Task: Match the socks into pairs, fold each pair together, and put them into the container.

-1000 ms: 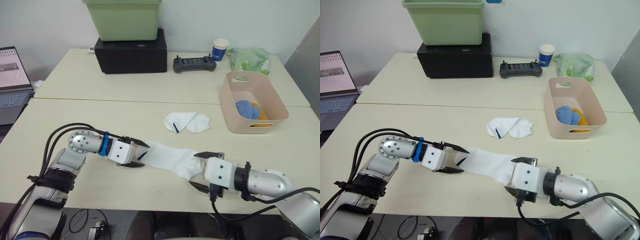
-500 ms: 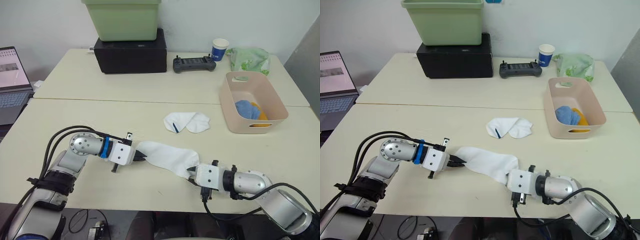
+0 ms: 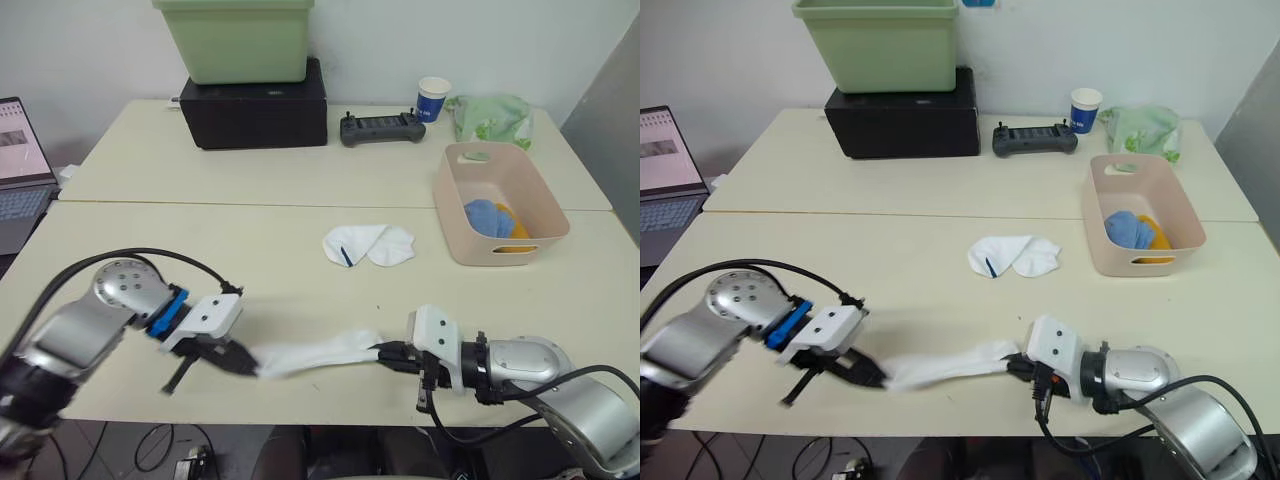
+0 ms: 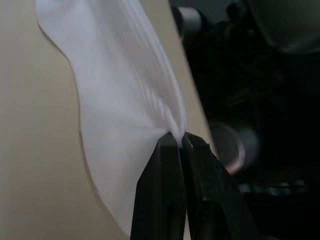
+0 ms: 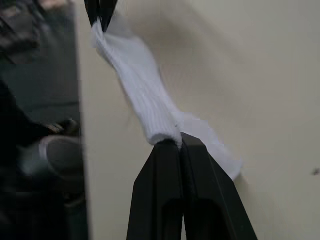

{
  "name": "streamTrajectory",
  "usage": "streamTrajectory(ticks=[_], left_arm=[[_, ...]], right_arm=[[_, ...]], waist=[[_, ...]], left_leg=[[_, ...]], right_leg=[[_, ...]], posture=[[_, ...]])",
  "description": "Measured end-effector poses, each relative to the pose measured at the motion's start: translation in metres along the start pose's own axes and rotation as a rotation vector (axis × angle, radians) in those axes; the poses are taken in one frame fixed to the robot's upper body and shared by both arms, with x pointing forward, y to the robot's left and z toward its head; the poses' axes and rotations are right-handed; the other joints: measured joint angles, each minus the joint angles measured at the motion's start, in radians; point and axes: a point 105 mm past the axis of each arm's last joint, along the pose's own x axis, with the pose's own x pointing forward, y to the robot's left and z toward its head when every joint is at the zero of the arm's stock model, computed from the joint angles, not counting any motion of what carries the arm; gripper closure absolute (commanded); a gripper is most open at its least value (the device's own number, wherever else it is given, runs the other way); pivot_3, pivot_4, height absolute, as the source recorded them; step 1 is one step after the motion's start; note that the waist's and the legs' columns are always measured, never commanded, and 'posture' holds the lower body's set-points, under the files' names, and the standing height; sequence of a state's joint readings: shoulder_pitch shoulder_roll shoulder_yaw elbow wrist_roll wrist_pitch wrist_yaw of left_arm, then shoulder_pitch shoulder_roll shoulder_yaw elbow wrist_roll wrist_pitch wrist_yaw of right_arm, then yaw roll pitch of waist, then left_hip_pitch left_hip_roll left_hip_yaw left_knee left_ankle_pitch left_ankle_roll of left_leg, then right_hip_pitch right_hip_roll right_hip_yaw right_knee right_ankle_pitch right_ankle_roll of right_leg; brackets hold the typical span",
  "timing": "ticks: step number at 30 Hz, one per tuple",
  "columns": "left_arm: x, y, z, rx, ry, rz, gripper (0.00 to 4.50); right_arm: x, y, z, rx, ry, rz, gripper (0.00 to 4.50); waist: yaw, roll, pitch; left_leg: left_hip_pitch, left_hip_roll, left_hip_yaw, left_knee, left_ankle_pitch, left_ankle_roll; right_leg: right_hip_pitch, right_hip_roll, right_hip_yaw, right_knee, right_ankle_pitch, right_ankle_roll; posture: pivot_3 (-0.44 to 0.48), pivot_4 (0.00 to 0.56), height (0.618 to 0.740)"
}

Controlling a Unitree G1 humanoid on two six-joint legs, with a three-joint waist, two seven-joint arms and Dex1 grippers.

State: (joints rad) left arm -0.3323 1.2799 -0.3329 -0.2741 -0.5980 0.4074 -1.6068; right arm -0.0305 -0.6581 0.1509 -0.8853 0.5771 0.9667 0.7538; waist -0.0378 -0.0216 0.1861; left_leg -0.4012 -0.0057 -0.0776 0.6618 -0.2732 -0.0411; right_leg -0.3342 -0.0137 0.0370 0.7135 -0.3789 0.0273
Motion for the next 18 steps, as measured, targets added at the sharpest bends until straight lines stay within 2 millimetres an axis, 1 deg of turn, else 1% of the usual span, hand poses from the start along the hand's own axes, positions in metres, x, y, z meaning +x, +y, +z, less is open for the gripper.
streamTrajectory(ticks=[2,4,7,8,11,13,16,18], left_arm=[[0.003,-0.001,0.003,-0.095,-0.031,-0.034,4.5],[0.01,0.006,0.0,-0.173,-0.049,-0.058,4.5],[0.02,0.039,-0.001,-0.239,-0.088,-0.029,4.5],[0.022,0.048,-0.001,-0.248,-0.087,-0.016,4.5],[0.019,0.081,-0.003,-0.249,-0.058,0.081,4.5],[0.016,0.098,-0.004,-0.238,-0.03,0.142,4.5],[0.016,0.115,0.0,-0.202,-0.027,0.169,4.5],[0.017,0.122,0.003,-0.18,-0.032,0.178,4.5]], right_arm=[[-0.001,0.002,0.0,0.087,-0.002,0.008,4.48],[0.001,-0.001,0.001,0.147,-0.003,-0.015,4.48],[0.009,-0.019,-0.003,0.238,0.004,-0.104,4.48],[0.009,-0.024,-0.005,0.256,0.015,-0.13,4.48],[0.008,-0.043,-0.015,0.302,0.073,-0.221,4.48],[0.006,-0.056,-0.019,0.311,0.094,-0.281,4.48],[0.002,-0.073,-0.023,0.322,0.117,-0.36,4.48],[0.001,-0.082,-0.021,0.317,0.112,-0.4,4.48]], waist=[[0.004,0.001,0.0],[0.005,0.001,0.0],[0.008,0.0,0.0],[0.007,0.0,0.0],[0.005,-0.001,0.0],[0.003,-0.001,0.0],[0.003,0.001,0.0],[0.005,0.002,-0.001]], left_leg=[[0.001,-0.001,0.0,0.0,0.0,0.0],[0.001,-0.001,0.0,0.0,0.0,0.0],[-0.001,-0.001,0.0,0.001,0.0,0.0],[-0.001,-0.001,0.0,0.001,0.0,0.0],[-0.004,-0.001,0.0,0.001,0.0,0.0],[-0.006,0.0,0.0,0.001,0.0,0.0],[-0.007,0.0,0.0,0.002,0.0,0.0],[-0.007,0.0,0.0,0.002,0.001,0.0]], right_leg=[[0.001,0.0,0.0,0.0,0.0,0.0],[0.001,0.0,0.0,0.001,0.0,0.0],[-0.001,0.002,0.0,0.001,0.0,0.0],[-0.002,0.002,0.0,0.001,0.0,0.0],[-0.005,0.002,0.001,0.0,0.0,0.0],[-0.009,0.002,0.001,0.001,0.0,0.0],[-0.009,0.002,0.0,0.003,0.0,0.0],[-0.008,0.001,0.0,0.004,0.0,0.0]], posture=[[0.0,0.15,0.725],[0.0,0.15,0.725],[0.0,0.15,0.725],[0.0,0.15,0.725],[0.0,0.15,0.725],[0.0,0.15,0.725],[0.0,0.15,0.725],[0.0,0.15,0.725]])
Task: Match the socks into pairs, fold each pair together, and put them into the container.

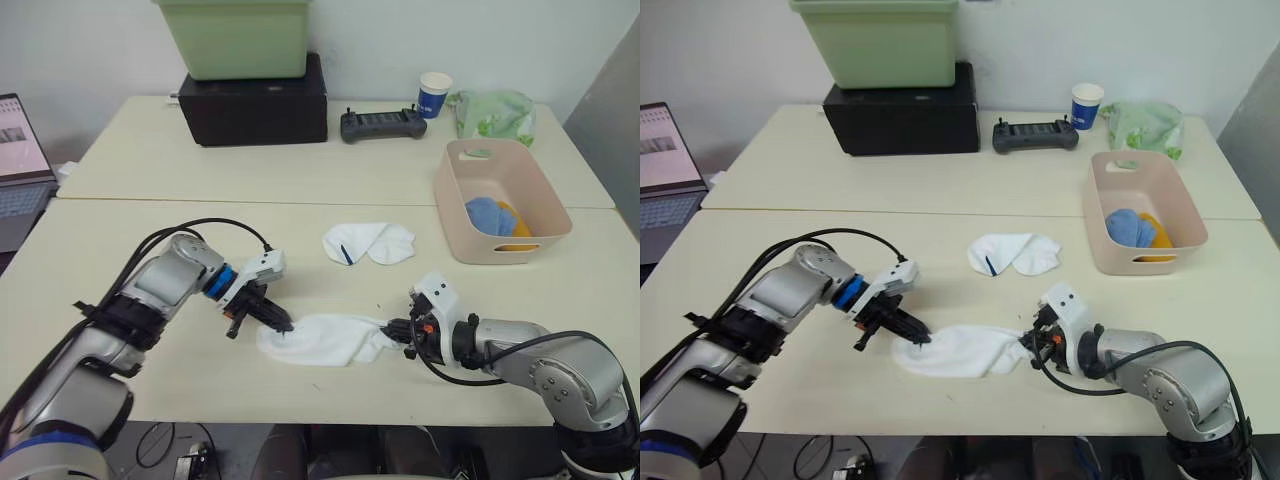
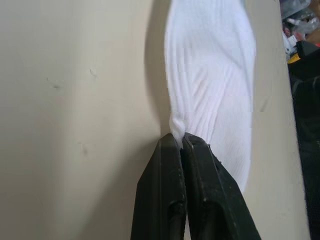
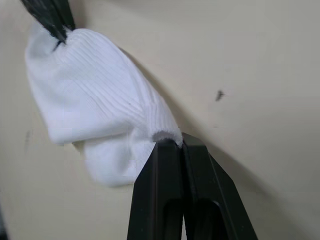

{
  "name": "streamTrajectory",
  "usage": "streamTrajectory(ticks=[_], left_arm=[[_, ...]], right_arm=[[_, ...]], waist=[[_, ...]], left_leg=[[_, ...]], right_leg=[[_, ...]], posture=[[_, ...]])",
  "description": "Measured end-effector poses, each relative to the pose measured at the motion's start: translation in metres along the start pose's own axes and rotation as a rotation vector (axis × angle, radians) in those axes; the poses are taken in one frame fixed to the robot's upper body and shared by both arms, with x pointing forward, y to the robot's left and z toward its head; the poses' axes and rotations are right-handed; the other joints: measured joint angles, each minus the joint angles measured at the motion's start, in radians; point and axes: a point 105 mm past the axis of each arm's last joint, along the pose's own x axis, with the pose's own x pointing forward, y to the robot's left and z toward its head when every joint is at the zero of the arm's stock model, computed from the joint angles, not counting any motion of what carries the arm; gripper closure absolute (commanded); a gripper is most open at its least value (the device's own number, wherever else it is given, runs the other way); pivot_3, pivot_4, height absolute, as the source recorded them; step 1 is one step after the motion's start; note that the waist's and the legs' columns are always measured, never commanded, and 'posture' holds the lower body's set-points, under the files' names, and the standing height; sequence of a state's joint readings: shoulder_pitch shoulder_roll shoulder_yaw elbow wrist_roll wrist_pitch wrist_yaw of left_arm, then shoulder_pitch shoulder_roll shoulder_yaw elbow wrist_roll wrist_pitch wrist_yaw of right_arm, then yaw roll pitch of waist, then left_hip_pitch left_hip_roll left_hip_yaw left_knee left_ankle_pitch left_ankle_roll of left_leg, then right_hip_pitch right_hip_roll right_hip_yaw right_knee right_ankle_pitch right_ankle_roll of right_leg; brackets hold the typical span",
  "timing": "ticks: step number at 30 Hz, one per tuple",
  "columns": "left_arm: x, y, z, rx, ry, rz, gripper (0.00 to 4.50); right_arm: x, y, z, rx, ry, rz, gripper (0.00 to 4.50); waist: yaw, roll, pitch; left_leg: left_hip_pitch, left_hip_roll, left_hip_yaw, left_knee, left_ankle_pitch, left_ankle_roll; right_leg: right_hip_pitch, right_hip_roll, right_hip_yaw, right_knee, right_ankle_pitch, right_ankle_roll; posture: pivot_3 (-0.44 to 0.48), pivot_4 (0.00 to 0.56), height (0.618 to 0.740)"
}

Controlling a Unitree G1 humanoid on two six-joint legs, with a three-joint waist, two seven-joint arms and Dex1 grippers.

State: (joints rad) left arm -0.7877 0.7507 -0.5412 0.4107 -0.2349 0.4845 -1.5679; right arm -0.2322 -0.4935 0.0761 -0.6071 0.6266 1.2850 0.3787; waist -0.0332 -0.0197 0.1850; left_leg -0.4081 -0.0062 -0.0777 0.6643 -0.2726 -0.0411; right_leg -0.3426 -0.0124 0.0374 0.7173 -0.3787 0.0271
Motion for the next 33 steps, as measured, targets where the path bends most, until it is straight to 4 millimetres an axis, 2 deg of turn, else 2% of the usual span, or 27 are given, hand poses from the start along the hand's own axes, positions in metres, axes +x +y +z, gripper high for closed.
streamTrajectory(ticks=[2,5,8,11,15,16,17,23,29,30,33], left_arm=[[0.001,0.004,0.003,0.0,-0.016,0.004,4.5],[0.001,0.011,0.009,0.055,-0.053,0.046,3.8],[-0.006,0.018,0.015,0.097,-0.085,0.13,2.88],[-0.022,0.024,0.014,0.072,-0.151,0.226,1.94],[-0.045,0.017,0.007,-0.016,-0.245,0.309,0.55],[-0.049,0.014,0.002,-0.062,-0.279,0.324,0.24],[-0.05,0.011,0.0,-0.098,-0.307,0.331,0.05],[-0.041,-0.01,-0.025,-0.326,-0.393,0.345,0.05],[-0.034,-0.019,-0.027,-0.363,-0.4,0.405,0.05],[-0.033,-0.02,-0.027,-0.373,-0.396,0.412,0.46],[-0.027,-0.025,-0.03,-0.405,-0.382,0.405,1.27]], right_arm=[[0.0,-0.004,0.004,-0.011,-0.016,-0.025,4.48],[-0.001,-0.008,0.01,-0.036,-0.048,-0.055,3.8],[-0.004,-0.013,0.014,-0.054,-0.072,-0.084,2.75],[-0.012,-0.017,0.017,-0.058,-0.11,-0.112,1.66],[-0.024,-0.018,0.02,-0.066,-0.158,-0.143,0.18],[-0.026,-0.015,0.02,-0.065,-0.171,-0.143,0.0],[-0.027,-0.014,0.019,-0.064,-0.176,-0.142,0.0],[-0.02,0.004,0.006,-0.027,-0.188,-0.114,0.0],[-0.011,0.01,-0.005,-0.01,-0.17,-0.128,0.0],[-0.01,0.011,-0.005,-0.007,-0.174,-0.128,0.39],[-0.007,0.015,-0.007,-0.007,-0.165,-0.113,1.3]], waist=[[0.001,0.0,0.0],[0.004,0.0,0.0],[0.001,0.0,0.0],[-0.004,0.0,0.0],[-0.018,0.0,0.0],[-0.022,0.0,0.0],[-0.023,0.0,0.0],[-0.023,0.0,0.0],[-0.021,0.001,-0.001],[-0.02,0.001,-0.002],[-0.02,0.001,-0.002]], left_leg=[[0.0,-0.001,0.0,0.001,0.0,0.0],[0.0,-0.001,0.0,0.001,0.0,0.0],[-0.001,-0.001,0.0,0.001,0.0,0.0],[-0.002,0.0,0.0,0.0,0.0,0.0],[-0.005,0.0,-0.001,0.0,0.0,-0.001],[-0.005,0.0,-0.001,0.0,0.0,-0.001],[-0.005,0.0,-0.001,0.0,0.0,-0.001],[-0.006,0.0,-0.001,0.001,0.0,0.0],[-0.005,0.0,0.0,0.001,0.0,-0.001],[-0.004,0.0,0.0,0.001,0.0,-0.001],[-0.001,0.0,0.0,0.0,0.0,-0.001]], right_leg=[[0.0,-0.001,0.0,0.0,0.0,0.0],[0.0,-0.002,-0.001,0.0,0.0,0.0],[0.0,-0.002,0.0,0.0,0.0,0.0],[-0.002,-0.001,0.0,0.0,0.0,0.0],[-0.005,-0.001,0.0,0.0,0.0,0.0],[-0.005,-0.001,0.0,0.001,0.0,0.0],[-0.006,-0.001,0.0,0.001,0.0,0.0],[-0.006,-0.001,-0.001,0.002,0.0,0.0],[-0.005,-0.002,0.0,0.002,0.0,0.0],[-0.005,-0.002,0.0,0.002,0.0,0.0],[-0.002,-0.002,0.0,0.001,0.0,0.0]], posture=[[0.0,0.15,0.725],[0.0,0.15,0.725],[0.0,0.15,0.725],[0.0,0.15,0.725],[0.0,0.15,0.725],[0.0,0.15,0.725],[0.0,0.15,0.725],[0.0,0.15,0.725],[0.0,0.15,0.725],[0.0,0.15,0.725],[0.0,0.15,0.725]])
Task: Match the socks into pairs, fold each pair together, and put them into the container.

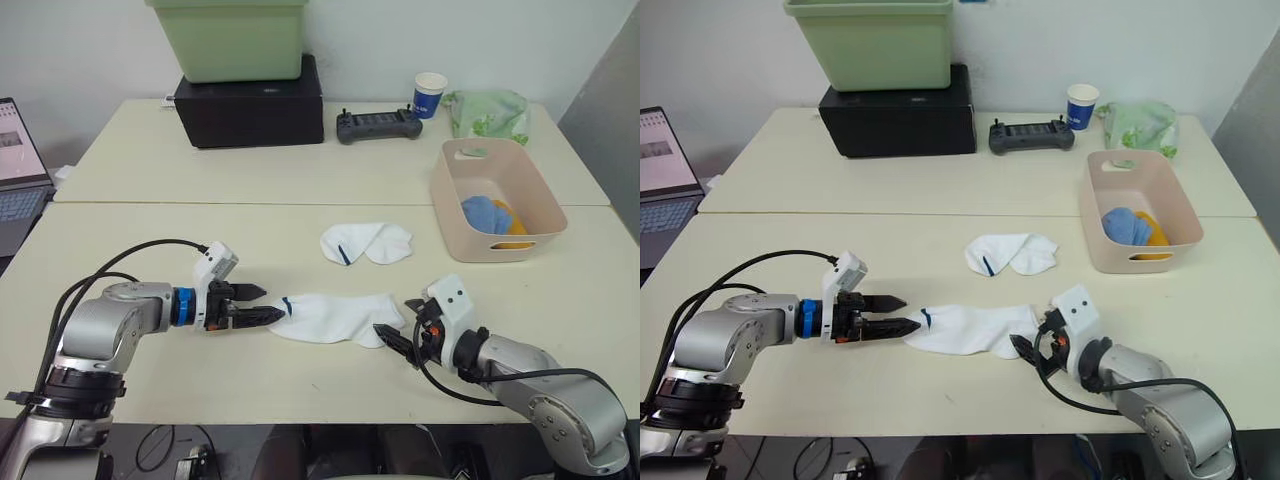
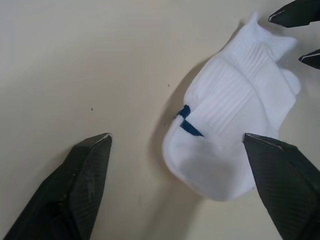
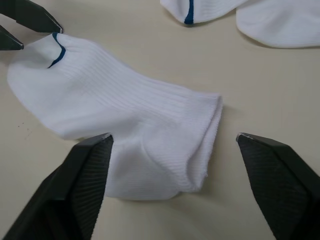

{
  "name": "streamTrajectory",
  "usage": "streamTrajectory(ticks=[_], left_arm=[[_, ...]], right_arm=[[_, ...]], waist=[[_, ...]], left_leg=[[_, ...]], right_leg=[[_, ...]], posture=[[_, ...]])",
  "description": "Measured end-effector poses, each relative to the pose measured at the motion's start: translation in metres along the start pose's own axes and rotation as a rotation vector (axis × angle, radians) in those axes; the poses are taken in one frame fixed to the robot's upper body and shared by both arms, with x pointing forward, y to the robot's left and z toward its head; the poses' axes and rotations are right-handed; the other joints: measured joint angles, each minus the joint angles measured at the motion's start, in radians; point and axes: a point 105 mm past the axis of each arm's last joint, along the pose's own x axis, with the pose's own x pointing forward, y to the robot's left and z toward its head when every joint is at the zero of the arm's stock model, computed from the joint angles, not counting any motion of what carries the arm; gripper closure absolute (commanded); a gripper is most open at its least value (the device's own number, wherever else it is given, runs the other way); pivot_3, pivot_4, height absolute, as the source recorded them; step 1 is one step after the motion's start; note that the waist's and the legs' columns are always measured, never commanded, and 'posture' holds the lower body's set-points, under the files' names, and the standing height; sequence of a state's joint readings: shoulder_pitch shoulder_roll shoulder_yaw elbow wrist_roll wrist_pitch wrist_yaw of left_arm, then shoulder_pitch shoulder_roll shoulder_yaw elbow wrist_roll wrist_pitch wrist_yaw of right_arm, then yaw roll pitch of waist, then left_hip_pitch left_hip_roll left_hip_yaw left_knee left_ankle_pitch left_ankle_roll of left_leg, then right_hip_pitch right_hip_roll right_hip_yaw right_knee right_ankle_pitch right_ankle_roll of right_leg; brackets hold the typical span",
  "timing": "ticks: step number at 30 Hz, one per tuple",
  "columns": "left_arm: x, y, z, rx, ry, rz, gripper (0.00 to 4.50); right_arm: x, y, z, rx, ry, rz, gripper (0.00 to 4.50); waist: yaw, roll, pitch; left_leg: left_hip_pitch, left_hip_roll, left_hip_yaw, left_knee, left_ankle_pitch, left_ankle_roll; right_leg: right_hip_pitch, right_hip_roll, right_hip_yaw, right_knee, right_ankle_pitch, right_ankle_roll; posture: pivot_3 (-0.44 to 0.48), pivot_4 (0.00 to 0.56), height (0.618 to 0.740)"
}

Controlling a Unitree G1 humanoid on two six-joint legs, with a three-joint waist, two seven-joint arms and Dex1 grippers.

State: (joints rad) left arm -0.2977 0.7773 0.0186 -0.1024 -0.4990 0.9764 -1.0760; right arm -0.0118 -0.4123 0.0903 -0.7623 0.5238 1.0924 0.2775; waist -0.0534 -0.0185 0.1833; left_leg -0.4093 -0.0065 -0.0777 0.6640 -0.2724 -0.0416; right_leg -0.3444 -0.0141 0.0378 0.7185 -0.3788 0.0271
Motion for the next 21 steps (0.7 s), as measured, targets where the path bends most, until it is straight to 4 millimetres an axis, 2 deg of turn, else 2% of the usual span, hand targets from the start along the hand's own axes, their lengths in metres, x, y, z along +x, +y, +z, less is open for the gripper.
streamTrajectory(ticks=[9,11,15,21], left_arm=[[0.011,-0.012,-0.012,-0.056,0.032,-0.037,3.93],[0.013,-0.013,-0.014,-0.058,0.03,-0.038,4.47],[0.01,-0.013,-0.016,-0.056,0.034,-0.042,4.47],[-0.013,-0.01,-0.029,-0.075,0.096,-0.026,4.47]], right_arm=[[0.003,0.008,-0.007,-0.011,0.018,0.024,4.4],[0.002,0.007,-0.007,-0.018,0.017,0.025,4.5],[-0.001,0.01,-0.009,-0.014,0.02,0.049,4.5],[-0.011,0.025,-0.006,-0.009,0.029,0.16,4.5]], waist=[[0.004,0.0,0.0],[0.004,0.0,0.0],[0.003,0.0,0.0],[-0.001,0.0,0.0]], left_leg=[[0.002,0.0,0.0,0.0,0.0,0.0],[0.002,0.0,0.0,0.0,0.0,0.0],[0.002,0.0,0.0,0.0,0.0,0.0],[0.002,0.0,0.0,-0.001,0.0,0.0]], right_leg=[[0.003,0.0,0.0,-0.001,0.0,0.0],[0.003,0.0,0.0,-0.001,0.0,0.0],[0.002,0.0,0.0,-0.001,0.0,0.0],[0.002,0.0,0.0,-0.001,0.0,0.0]], posture=[[0.0,0.15,0.725],[0.0,0.15,0.725],[0.0,0.15,0.725],[0.0,0.15,0.725]])
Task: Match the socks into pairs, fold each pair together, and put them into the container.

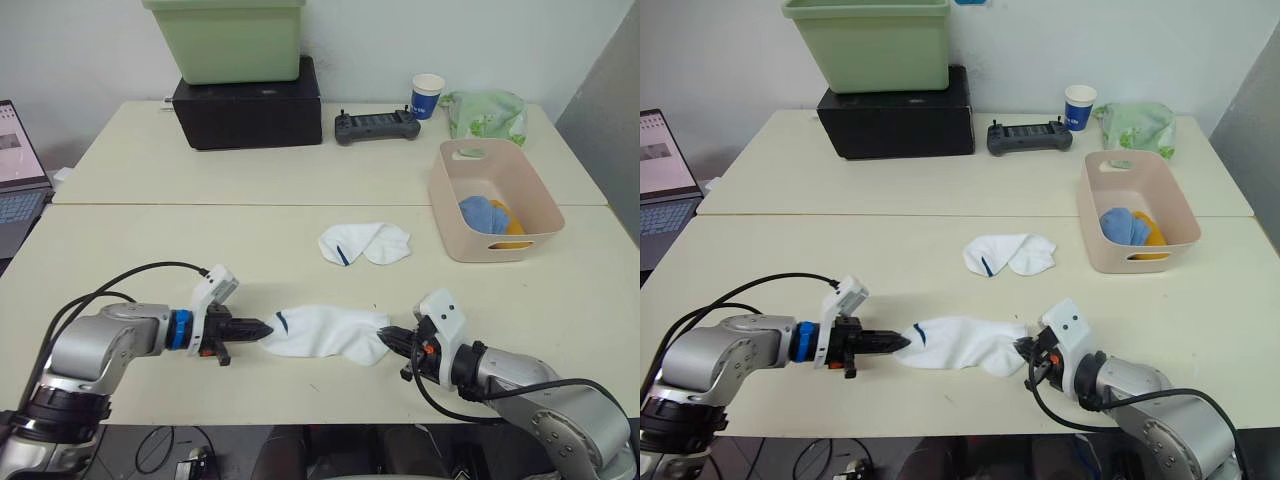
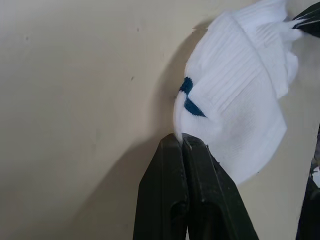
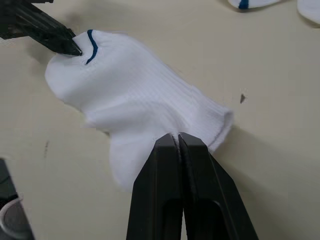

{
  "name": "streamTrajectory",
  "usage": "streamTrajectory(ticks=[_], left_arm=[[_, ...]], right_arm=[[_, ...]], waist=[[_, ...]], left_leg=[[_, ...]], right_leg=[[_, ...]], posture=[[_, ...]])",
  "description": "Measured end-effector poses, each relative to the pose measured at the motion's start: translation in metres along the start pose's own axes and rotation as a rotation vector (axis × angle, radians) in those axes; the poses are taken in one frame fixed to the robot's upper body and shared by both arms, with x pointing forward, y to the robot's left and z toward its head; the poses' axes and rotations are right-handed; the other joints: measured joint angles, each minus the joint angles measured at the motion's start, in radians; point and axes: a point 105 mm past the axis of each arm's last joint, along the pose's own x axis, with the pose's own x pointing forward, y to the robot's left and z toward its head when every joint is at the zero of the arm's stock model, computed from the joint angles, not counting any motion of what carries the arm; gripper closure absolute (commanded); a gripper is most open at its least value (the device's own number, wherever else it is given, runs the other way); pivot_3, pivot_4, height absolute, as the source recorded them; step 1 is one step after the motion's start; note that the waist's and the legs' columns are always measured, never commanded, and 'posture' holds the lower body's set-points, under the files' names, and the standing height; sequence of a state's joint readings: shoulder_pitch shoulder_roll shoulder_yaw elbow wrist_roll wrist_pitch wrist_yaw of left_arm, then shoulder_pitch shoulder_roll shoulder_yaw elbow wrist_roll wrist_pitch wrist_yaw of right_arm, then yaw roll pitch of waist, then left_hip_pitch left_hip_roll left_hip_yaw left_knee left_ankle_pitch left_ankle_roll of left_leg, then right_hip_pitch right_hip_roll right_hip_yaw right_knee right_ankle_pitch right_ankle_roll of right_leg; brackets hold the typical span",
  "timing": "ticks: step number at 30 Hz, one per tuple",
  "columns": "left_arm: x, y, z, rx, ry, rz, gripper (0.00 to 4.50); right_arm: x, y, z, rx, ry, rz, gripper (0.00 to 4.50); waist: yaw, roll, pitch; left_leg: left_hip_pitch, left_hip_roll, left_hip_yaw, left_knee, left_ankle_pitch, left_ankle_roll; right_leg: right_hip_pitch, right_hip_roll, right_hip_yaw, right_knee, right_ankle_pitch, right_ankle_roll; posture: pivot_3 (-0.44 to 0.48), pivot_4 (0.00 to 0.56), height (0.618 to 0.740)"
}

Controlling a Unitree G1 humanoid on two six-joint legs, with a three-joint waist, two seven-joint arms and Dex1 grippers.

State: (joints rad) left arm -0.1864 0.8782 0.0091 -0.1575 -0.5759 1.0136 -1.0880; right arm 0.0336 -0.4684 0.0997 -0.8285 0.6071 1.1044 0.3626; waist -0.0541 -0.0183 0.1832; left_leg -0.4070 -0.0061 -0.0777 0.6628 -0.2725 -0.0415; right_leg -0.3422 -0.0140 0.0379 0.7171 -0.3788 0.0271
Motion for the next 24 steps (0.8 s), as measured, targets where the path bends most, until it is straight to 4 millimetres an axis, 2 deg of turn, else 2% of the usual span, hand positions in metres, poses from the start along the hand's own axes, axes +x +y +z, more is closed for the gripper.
streamTrajectory(ticks=[3,12,14,15,17,24], left_arm=[[-0.008,-0.002,-0.009,0.003,0.032,0.0,4.47],[-0.007,-0.004,-0.014,0.093,0.024,0.018,4.47],[-0.005,-0.006,-0.016,0.117,0.005,0.02,4.5],[-0.005,-0.006,-0.018,0.133,0.003,0.019,4.31],[-0.005,-0.007,-0.02,0.165,-0.004,0.014,3.9],[-0.008,-0.011,-0.024,0.216,-0.043,0.001,1.87]], right_arm=[[-0.004,0.004,-0.004,0.017,0.033,0.038,4.5],[-0.011,-0.001,-0.011,0.013,0.104,0.033,4.5],[-0.011,-0.001,-0.012,0.016,0.107,0.026,4.01],[-0.011,-0.002,-0.013,0.017,0.108,0.021,3.83],[-0.011,-0.002,-0.015,0.022,0.113,0.015,3.17],[-0.016,-0.008,-0.013,0.006,0.11,-0.009,0.67]], waist=[[0.0,0.0,0.0],[0.004,0.0,0.0],[0.005,0.001,0.0],[0.006,0.001,-0.001],[0.007,0.001,-0.001],[0.006,0.002,-0.001]], left_leg=[[0.0,0.0,0.0,0.0,0.0,0.0],[0.0,0.0,0.0,0.0,0.0,0.0],[0.0,0.0,0.001,0.0,0.0,0.0],[0.001,0.0,0.001,0.0,0.0,0.0],[0.001,0.0,0.001,0.0,0.0,0.0],[0.008,0.0,0.002,-0.002,0.0,0.0]], right_leg=[[0.0,0.0,0.0,0.0,0.0,0.0],[0.0,0.0,0.0,0.0,0.0,0.0],[0.001,-0.001,0.001,-0.001,0.0,0.0],[0.001,-0.001,0.001,-0.001,0.0,0.0],[0.001,-0.001,0.001,-0.001,0.0,0.0],[0.007,-0.001,0.001,-0.001,0.0,0.0]], posture=[[0.0,0.15,0.725],[0.0,0.15,0.725],[0.0,0.15,0.725],[0.0,0.15,0.725],[0.0,0.15,0.725],[0.0,0.15,0.725]])
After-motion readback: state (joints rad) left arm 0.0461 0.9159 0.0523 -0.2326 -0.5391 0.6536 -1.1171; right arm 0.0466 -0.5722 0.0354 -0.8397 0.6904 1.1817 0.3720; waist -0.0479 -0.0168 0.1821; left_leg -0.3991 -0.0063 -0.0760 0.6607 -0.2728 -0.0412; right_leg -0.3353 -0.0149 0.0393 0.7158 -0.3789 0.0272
